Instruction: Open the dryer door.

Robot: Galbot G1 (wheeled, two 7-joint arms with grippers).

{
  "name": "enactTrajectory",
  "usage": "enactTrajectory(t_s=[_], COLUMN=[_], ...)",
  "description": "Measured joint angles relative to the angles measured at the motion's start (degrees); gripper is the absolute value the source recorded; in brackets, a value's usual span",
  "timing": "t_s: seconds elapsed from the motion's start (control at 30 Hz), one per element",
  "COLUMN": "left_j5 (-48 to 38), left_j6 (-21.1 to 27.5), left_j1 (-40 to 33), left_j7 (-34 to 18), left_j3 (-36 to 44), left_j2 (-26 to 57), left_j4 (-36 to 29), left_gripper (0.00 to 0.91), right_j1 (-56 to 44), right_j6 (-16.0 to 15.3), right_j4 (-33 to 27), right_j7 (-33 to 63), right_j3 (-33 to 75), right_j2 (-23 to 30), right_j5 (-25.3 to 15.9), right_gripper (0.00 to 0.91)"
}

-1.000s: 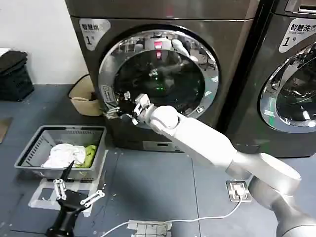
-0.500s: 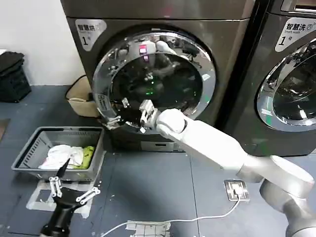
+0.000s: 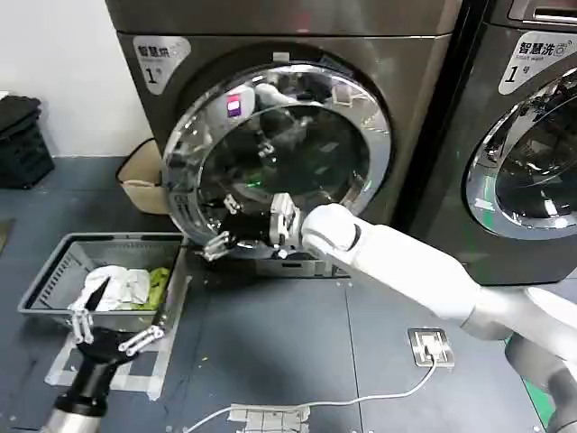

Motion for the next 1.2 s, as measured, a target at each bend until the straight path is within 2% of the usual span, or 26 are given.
enactTrajectory(t_s=[0.33,0.63,1.0,1.2], left_j5=[-7.4,-9.2,-9.2,-7.9], left_j6=[6.9,9.4,9.6,7.4], left_j1=[-3.9,-9.0,-15.5,-20.1], left_j7=[-0.3,-0.7,-0.1,2.0], left_j3=[-6.5,-7.4,-3.6,1.0], left_j2=[7.9,15.7,25.1,31.0], left_j4=[3.5,8.0,14.3,18.0], left_gripper=[0.907,0.907,0.907,0.907], right_j1=[-0.1,1.0,0.8,0.1], right_j6=[0.5,1.1,1.7,2.9], right_j4=[7.7,14.3,21.8,25.0], right_j7=[-2.7,-5.2,-5.3,-5.6], right_j3=[-1.6,-3.2,-3.6,-3.3], right_j2=[-6.5,-12.6,-20.3,-24.4], right_j5=[0.3,0.4,0.2,-0.9], right_gripper=[0.907,0.907,0.907,0.907])
